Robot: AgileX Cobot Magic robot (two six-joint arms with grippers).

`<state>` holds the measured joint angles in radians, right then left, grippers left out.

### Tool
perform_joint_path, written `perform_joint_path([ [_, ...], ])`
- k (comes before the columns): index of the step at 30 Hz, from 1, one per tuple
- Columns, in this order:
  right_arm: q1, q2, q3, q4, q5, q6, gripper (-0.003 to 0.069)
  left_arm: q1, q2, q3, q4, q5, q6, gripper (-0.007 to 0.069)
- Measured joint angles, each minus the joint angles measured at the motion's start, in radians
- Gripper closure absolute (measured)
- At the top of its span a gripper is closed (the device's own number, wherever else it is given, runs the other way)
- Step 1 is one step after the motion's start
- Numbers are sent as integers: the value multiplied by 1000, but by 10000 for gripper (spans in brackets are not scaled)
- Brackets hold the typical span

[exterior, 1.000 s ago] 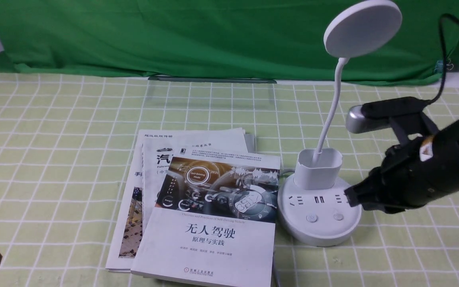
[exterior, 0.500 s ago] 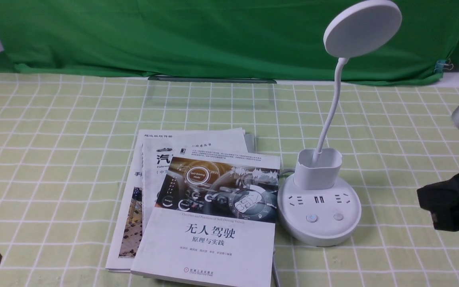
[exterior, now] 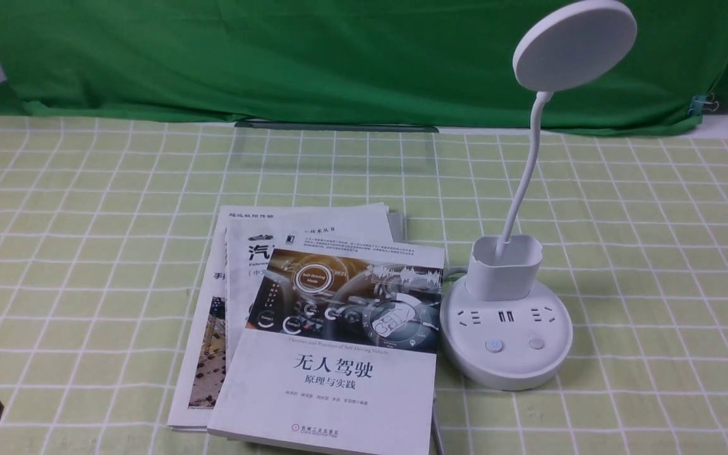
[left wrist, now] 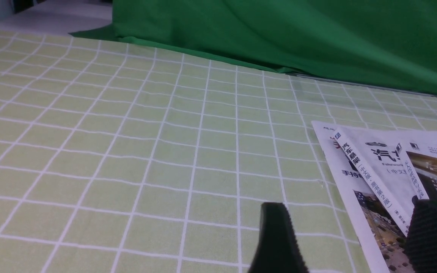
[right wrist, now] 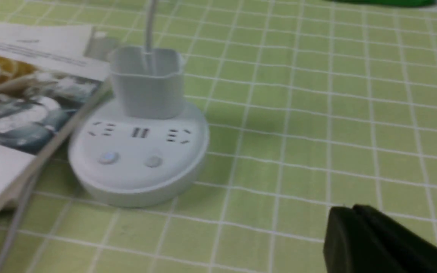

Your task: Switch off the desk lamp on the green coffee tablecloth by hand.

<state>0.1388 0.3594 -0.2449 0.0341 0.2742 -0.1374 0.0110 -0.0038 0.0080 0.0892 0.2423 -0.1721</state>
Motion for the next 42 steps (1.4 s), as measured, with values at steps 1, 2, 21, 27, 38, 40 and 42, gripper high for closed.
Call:
perform_joint_path([
  [1, -16, -52, 33, 0, -13, -6, 618, 0, 0, 0, 0, 0, 0, 214],
  [2, -41, -114, 83, 0, -26, -10, 618, 0, 0, 0, 0, 0, 0, 214],
  [21, -101, -357, 254, -1, -40, -1, 618, 0, 0, 0, 0, 0, 0, 214],
  [27, -101, -357, 254, -1, -40, -1, 616, 0, 0, 0, 0, 0, 0, 214],
  [38, -101, -357, 254, -1, -41, 0, 604, 0, 0, 0, 0, 0, 0, 214],
  [40, -101, -357, 254, -1, -42, 0, 601, 0, 0, 0, 0, 0, 0, 214],
  [42, -101, -357, 254, -1, -42, 0, 598, 0, 0, 0, 0, 0, 0, 214],
])
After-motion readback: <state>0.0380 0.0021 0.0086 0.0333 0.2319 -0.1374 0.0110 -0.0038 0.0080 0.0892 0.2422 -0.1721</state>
